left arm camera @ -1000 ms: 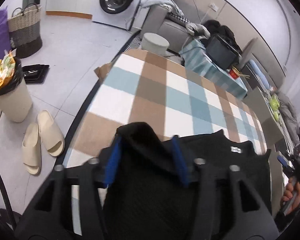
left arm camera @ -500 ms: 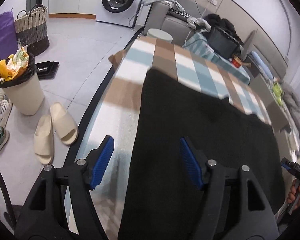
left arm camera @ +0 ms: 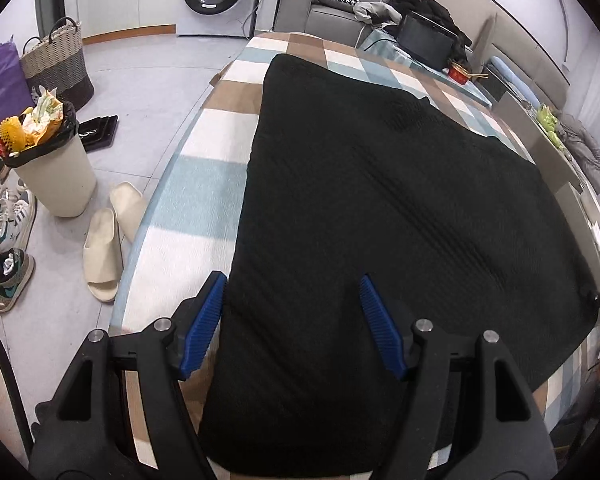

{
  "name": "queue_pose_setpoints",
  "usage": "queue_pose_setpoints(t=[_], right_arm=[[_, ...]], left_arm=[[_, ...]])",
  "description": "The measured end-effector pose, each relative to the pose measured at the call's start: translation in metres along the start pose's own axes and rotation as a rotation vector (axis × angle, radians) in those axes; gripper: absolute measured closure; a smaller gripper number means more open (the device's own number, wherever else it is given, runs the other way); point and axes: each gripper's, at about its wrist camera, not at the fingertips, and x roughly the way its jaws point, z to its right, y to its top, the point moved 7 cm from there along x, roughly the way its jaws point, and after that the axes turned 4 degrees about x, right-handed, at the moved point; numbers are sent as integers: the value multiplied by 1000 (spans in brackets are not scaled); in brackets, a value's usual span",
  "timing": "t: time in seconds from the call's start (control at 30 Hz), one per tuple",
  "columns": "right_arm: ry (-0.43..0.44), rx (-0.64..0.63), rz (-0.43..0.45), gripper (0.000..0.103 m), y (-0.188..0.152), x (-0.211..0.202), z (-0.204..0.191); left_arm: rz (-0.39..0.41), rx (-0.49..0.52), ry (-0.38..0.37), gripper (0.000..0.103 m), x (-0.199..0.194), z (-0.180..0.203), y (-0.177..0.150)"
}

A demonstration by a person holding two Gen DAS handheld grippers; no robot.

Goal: Fold small clothes

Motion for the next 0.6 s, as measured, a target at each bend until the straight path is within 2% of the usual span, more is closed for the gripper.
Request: queue_pose_setpoints(t=[0.1,0.17,0.3,0.37,0.47,0.5,0.53,0.6], right_arm=[[-81,-14,17,95,-5,-13,5],[-148,7,-5,95,-9,-9,16],[-115,44,14,89,-12,-16,20],[-83,57,37,86,-10,-22,17],[-56,77,27,85,-14,-20,15],[-59,77,21,85,-15,-18,14],[-54,78,17,85,-16,-16,14],[-49,70,30,85,-14,-15,10]], left_arm=[[16,-11,13,37,-13,-3,-9],[15,-14,24,37,-19,-6,-16],[-8,-18,3,37,-24,-9,-31],[5,-16,-9,37,-29,-9,-36],[13,-3,-47,39,-36,-5,-43],[23,1,-55,47,-37,-3,-44],[31,7,-61,63,-39,-2,-46],[42,19,-73,79,-43,1,-47]])
